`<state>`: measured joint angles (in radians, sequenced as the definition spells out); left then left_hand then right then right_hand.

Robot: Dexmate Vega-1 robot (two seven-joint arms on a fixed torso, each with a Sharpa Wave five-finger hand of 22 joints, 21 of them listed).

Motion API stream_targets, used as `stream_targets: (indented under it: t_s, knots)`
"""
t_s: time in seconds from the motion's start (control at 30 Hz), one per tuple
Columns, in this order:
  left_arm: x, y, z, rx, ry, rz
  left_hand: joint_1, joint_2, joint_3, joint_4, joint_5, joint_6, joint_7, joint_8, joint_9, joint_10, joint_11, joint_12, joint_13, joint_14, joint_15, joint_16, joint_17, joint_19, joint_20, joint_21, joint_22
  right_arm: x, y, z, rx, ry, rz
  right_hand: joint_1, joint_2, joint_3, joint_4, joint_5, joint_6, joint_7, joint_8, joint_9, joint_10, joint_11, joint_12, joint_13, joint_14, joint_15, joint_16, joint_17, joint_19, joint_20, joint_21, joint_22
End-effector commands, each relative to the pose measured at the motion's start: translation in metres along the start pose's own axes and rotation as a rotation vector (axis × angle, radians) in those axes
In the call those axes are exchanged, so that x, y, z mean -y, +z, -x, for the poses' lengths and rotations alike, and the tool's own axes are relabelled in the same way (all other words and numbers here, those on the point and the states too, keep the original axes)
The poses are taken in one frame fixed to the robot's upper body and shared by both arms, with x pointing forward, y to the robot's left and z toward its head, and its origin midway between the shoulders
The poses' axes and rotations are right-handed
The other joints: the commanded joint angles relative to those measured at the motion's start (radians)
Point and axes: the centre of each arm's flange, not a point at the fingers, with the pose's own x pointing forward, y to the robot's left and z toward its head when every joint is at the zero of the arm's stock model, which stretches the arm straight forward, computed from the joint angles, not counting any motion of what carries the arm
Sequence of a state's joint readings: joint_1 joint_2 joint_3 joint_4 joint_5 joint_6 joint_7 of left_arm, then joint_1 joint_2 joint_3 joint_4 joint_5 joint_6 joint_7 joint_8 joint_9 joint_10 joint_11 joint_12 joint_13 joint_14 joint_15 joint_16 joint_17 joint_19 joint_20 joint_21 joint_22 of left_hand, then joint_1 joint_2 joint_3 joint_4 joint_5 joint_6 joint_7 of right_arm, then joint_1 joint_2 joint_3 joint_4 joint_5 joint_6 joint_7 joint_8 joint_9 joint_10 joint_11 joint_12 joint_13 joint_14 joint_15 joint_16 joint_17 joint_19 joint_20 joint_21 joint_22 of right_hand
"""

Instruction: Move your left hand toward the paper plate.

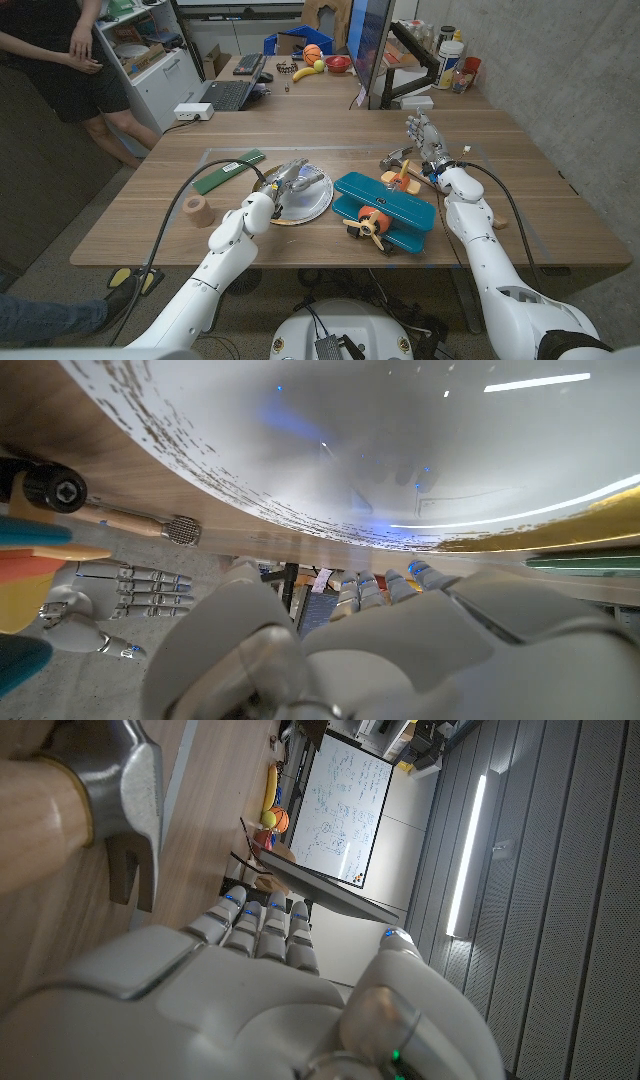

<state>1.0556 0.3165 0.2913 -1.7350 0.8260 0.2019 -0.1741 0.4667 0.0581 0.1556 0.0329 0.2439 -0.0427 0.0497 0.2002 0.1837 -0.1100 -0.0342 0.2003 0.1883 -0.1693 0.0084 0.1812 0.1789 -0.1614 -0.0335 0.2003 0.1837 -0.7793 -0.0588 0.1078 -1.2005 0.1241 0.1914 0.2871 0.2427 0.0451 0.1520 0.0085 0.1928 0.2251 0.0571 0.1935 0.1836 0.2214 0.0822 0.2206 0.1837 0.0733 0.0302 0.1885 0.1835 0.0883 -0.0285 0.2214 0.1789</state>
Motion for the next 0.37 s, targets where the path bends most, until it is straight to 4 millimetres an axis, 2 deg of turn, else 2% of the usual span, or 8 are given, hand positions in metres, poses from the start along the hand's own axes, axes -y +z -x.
stream_targets:
  t_s: [0.03, 0.37]
  knots:
    - [0.0018, 0.0008, -0.0014, -0.004, -0.013, -0.022, 0.010, 0.002, 0.005, -0.007, -0.002, -0.004, -0.002, 0.000, 0.004, -0.009, -0.004, 0.003, 0.003, -0.023, -0.006, 0.002, 0.005, -0.136, -0.034, 0.002, 0.004, -0.0008, -0.0014, 0.0006, 0.001, -0.002, -0.003, 0.005, 0.008, -0.004, 0.000, 0.004, 0.000, -0.003, 0.002, 0.006, 0.002, -0.001, -0.001, 0.004, 0.008, 0.002, 0.000, 0.002, 0.004, 0.004, -0.004, 0.004]
    - [-0.0008, 0.0025, -0.0065, -0.009, -0.012, -0.029, 0.011, 0.003, 0.004, -0.007, -0.003, -0.004, -0.002, 0.000, 0.004, -0.009, -0.006, 0.004, 0.003, -0.024, -0.005, 0.003, 0.005, -0.138, -0.032, 0.002, 0.005, 0.0001, -0.0046, -0.0065, -0.002, 0.003, -0.003, 0.005, 0.008, -0.004, -0.001, 0.004, -0.001, -0.003, 0.002, 0.006, 0.002, -0.001, -0.001, 0.004, 0.009, 0.002, 0.000, 0.002, 0.004, 0.004, -0.006, 0.004]
